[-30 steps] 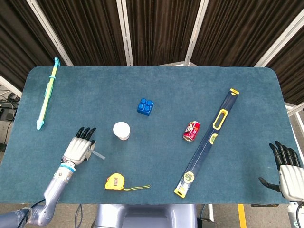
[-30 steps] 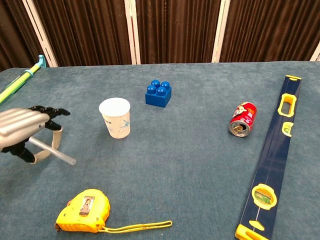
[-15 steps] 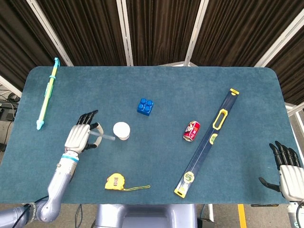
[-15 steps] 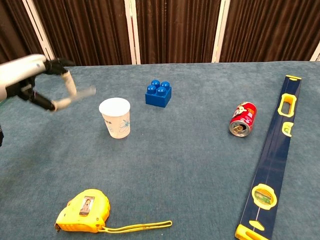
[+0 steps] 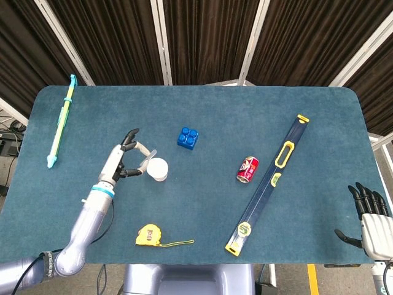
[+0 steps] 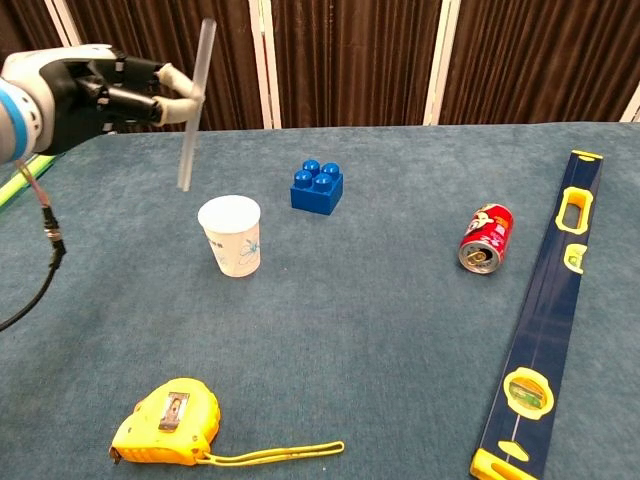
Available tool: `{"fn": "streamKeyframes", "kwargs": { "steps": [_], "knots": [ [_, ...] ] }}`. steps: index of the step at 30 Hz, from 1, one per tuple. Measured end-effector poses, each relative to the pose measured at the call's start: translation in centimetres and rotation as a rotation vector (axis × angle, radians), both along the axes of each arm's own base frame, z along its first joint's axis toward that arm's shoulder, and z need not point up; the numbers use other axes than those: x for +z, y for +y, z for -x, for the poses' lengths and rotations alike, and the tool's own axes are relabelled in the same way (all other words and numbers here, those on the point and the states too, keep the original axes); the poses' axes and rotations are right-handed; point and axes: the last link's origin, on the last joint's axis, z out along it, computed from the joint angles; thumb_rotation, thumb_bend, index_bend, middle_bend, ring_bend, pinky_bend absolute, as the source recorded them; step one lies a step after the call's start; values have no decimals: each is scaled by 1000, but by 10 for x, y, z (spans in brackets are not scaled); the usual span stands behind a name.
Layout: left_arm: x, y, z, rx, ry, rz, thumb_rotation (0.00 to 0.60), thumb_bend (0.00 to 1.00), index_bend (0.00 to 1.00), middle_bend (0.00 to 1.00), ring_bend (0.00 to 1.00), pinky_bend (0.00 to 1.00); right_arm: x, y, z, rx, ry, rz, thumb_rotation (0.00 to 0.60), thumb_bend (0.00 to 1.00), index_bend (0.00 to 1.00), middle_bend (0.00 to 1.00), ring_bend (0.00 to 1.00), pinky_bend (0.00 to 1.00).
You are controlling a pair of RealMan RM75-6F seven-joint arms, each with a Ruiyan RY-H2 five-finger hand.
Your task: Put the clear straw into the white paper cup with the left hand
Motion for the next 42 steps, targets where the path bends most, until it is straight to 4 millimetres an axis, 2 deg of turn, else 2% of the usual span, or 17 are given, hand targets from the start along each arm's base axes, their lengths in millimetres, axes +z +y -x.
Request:
{"fn": "streamKeyframes", "kwargs": {
  "steps": [5,24,32,42],
  "knots": [
    [-9,3,-3,11,-74,26,600,457,532,0,0,0,0,0,0,0,-1,-1,600,87,0,0,0,0],
    [-48,15,15,76,-120,87,600,458,527,0,0,0,0,0,0,0,-2,-2,600,87,0,0,0,0],
    [-56,11,25,85,-104,103,600,422,447,0,0,0,0,0,0,0,-1,-1,600,89,0,0,0,0],
    [-54,4,36,85,-95,102,600,422,440,0,0,0,0,0,0,0,0,0,600,88,0,0,0,0]
  ]
}}
